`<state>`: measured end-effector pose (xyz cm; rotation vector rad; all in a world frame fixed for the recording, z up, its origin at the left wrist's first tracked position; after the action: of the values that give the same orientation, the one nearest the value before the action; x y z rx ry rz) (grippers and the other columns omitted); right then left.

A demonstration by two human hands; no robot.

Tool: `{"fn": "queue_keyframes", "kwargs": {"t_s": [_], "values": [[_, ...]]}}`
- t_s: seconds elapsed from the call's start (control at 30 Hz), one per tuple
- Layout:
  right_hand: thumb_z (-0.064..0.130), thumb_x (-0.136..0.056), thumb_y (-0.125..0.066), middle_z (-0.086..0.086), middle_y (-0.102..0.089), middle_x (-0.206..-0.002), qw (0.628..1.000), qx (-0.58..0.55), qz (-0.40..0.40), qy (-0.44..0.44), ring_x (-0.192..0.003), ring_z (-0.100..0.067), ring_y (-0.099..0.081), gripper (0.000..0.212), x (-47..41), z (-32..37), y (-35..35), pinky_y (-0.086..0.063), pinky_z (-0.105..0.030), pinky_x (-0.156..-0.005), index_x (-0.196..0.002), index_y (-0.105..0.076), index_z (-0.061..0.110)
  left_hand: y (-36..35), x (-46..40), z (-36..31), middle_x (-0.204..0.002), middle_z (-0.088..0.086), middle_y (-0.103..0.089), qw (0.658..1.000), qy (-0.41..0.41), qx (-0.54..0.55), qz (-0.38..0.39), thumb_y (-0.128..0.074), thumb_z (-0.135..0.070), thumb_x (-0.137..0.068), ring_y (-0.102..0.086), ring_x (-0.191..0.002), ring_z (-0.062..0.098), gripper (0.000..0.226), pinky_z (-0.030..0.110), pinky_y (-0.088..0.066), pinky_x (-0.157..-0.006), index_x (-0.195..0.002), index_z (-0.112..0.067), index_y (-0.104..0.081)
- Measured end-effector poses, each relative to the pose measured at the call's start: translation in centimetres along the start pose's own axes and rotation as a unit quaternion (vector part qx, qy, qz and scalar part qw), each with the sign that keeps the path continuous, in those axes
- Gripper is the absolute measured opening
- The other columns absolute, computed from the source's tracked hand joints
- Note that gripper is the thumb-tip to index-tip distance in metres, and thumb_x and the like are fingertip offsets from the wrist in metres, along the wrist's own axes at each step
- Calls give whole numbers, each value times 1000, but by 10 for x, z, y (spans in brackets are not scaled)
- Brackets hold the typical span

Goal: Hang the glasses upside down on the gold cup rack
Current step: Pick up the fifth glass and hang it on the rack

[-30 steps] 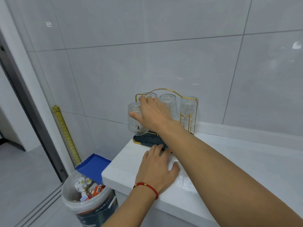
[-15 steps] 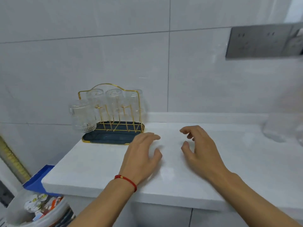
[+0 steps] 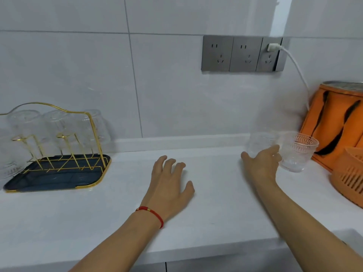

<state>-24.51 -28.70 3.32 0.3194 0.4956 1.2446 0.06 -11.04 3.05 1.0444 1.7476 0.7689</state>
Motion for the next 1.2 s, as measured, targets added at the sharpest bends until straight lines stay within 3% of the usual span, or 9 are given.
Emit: {"fn": "queue_keyframes", "kwargs": {"t_s": [0.2,0.37,0.5,0.67,0.73,0.8,0.93,1.07,1.2], "values": [[30,-91,-79,-41,-50,-141,996,35,-79,-9,-132,-55,-44,97,-20,-6,-2,-32,-53,-112,-156,-18,-9,0,-1,-1,-142,-4,-48,1000,-7,10,-5,-47,-47,-90,-17,-148,22,54,38,-27,-120,-136,-20,-50],[33,-81,-84,-32,-63,-131,997,-14,-80,-10,-123,-52,-55,83,-31,-15,3,-42,-52,-106,-140,-39,-3,1,-1,0,-137,-6,-50,1000,0,25,-4,-50,-42,-90,-23,-141,18,50,35,-31,-116,-136,-20,-49],[46,-77,-81,-18,-65,-129,996,-72,-15,42,-109,-39,-64,84,-14,3,0,-51,-41,-89,-140,-41,8,3,0,-1,-135,-7,-49,998,2,57,-10,-51,-41,-90,-27,-139,14,52,36,-35,-114,-138,-21,-45],[49,-64,-79,-1,-58,-129,960,-85,104,246,-105,-18,-61,86,51,56,-17,-52,-27,-85,-137,-41,24,8,3,-6,-134,-20,-42,993,-9,118,-1,-52,-54,-89,-31,-134,5,66,30,-31,-112,-149,-34,-31],[47,-64,-83,8,-54,-126,928,-91,172,318,-105,-3,-57,81,87,74,-28,-44,-9,-80,-133,-42,35,16,1,-2,-136,-18,-46,978,25,208,-3,-55,-69,-80,-43,-126,6,87,29,-37,-106,-154,-40,-19],[43,-65,-86,11,-53,-122,899,-102,229,360,-109,1,-57,74,121,87,-39,-44,-5,-79,-128,-46,43,30,3,7,-134,-15,-52,939,76,334,-27,-62,-81,-68,-61,-113,9,105,29,-50,-95,-155,-46,-14],[47,-68,-87,11,-53,-128,863,-139,321,364,-119,0,-58,77,168,101,-56,-49,-9,-89,-136,-51,49,64,20,31,-118,-1,-65,873,154,452,-99,-80,-64,-64,-72,-89,1,87,34,-63,-72,-141,-43,-45],[62,-86,-69,2,-70,-131,824,-261,474,166,-112,-13,-74,55,201,113,-86,-58,-35,-99,-136,-55,43,88,42,65,-111,9,-72,795,196,557,-138,-81,-40,-73,-76,-88,17,63,40,-62,-64,-130,-26,-58],[44,-102,-62,-16,-78,-110,823,-282,474,138,-89,-29,-79,25,219,142,-99,-64,-48,-90,-123,-66,30,107,62,93,-130,4,-65,836,199,501,-102,-74,-55,-79,-71,-109,16,71,45,-63,-81,-139,-23,-52]]}}
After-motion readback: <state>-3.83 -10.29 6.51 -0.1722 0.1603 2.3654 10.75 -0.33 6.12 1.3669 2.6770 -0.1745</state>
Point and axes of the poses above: each hand's wrist, its own x-axis away from the middle knuckle, its own y-axis out of the back of the hand, z = x × y, the point moved 9 cm from there along -x, towards the middle knuckle
